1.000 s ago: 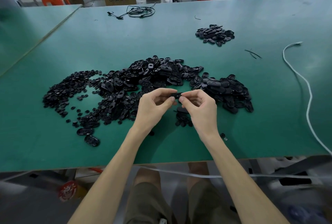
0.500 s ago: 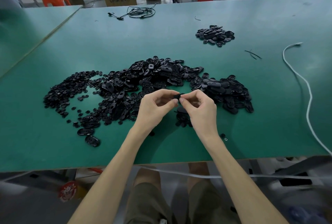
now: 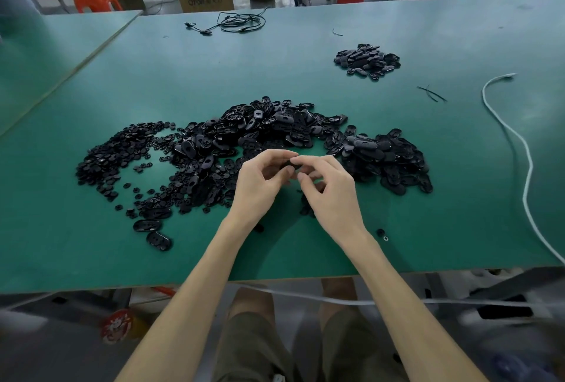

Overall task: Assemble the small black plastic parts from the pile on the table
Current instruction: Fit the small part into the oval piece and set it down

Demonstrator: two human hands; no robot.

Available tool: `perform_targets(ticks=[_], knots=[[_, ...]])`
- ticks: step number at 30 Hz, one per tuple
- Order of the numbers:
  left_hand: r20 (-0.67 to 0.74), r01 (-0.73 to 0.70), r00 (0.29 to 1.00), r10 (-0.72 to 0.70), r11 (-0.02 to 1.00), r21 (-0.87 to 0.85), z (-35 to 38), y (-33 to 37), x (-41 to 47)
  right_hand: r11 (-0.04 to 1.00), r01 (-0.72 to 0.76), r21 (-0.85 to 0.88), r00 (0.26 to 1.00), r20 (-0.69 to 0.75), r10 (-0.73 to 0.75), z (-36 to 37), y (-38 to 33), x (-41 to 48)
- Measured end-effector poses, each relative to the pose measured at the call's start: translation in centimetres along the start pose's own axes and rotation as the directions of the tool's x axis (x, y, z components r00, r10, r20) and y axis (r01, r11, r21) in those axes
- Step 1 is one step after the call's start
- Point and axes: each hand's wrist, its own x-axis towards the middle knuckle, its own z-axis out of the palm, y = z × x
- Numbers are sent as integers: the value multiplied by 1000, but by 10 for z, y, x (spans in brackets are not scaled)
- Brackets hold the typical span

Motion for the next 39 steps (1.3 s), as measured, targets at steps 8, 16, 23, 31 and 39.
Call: perform_targets(ticks=[8, 16, 23, 31, 39], knots=[[78, 4, 997, -3, 1000, -16, 1, 4, -1, 990, -100, 101, 988, -104, 111, -3, 3, 2], [82, -22, 996, 19, 999, 31, 0, 6, -2, 988, -108, 108, 989, -93, 118, -2, 3, 2], [57, -7, 998, 4, 998, 55, 0, 6, -2, 989, -119, 87, 991, -55, 124, 0, 2, 2], [65, 10, 998, -9, 1000, -11, 0, 5, -2, 987, -121, 101, 989, -72, 129, -2, 4, 2], [39, 22, 999, -21, 999, -27, 0, 5, -1, 986, -99, 134, 994, -33, 105, -2, 1, 1]])
